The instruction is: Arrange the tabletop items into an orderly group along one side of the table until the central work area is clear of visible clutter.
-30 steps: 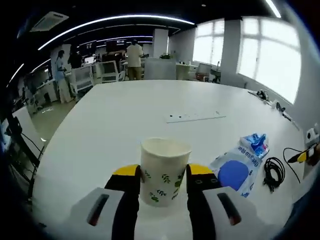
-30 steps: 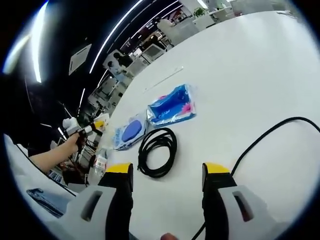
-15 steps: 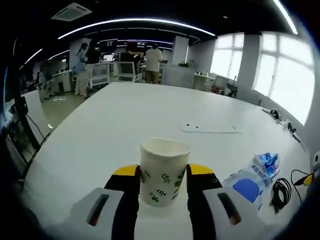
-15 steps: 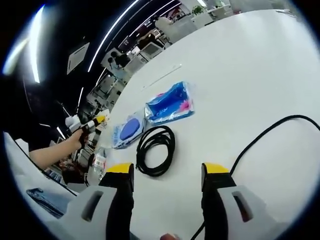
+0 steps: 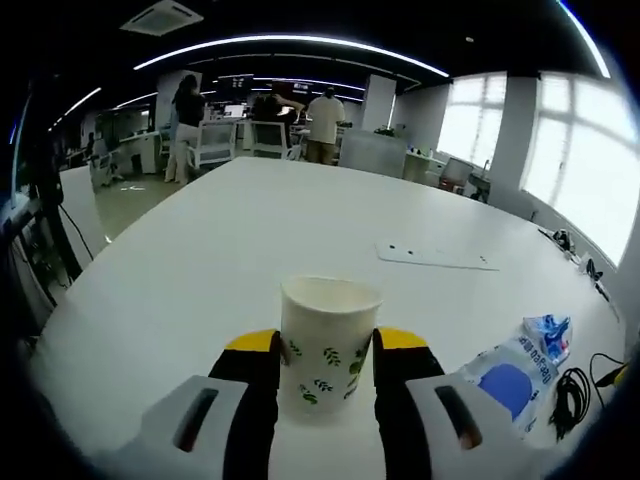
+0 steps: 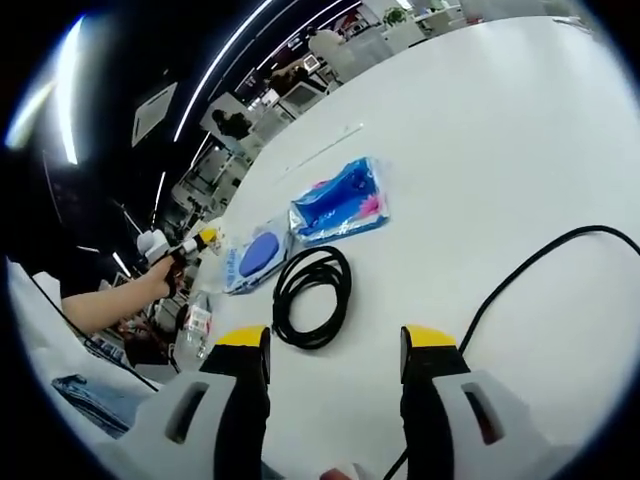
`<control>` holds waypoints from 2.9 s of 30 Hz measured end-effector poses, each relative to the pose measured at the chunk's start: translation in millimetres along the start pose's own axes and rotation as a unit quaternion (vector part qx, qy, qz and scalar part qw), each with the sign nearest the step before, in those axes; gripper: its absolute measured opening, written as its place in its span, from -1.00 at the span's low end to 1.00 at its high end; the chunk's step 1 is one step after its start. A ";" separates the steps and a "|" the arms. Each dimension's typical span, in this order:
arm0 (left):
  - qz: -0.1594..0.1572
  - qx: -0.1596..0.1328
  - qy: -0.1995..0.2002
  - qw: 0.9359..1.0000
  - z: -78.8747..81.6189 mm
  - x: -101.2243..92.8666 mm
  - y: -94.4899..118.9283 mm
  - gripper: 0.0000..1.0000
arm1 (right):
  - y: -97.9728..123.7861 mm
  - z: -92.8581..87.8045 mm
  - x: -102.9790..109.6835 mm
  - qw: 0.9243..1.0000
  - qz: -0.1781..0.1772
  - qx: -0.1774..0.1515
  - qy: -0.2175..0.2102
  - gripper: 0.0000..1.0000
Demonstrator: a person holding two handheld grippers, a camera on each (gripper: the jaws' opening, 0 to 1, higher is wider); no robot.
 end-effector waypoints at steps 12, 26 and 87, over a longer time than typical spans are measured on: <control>-0.001 0.001 -0.008 1.000 -9.9 2.8 12.9 -0.31 | -3.5 1.3 4.6 1.000 0.004 -0.001 0.002 0.02; -0.002 0.000 -0.038 0.999 -7.6 -12.0 21.0 -0.39 | 1.8 2.5 1.4 1.000 0.002 -0.011 0.001 0.01; 0.003 -0.001 -0.006 1.000 -28.6 -20.9 67.7 0.45 | 5.4 0.2 11.4 0.999 0.020 -0.032 0.031 0.12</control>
Point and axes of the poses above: the point that each gripper's makers call its tool centre point, and the gripper's own axes: y roughly backward along the fingers, x roughly to its left, z roughly out of its top, the point moved 3 cm from there along y, roughly backward along the fingers, and after that the axes turned 6 degrees about x, right-handed, at the moved point
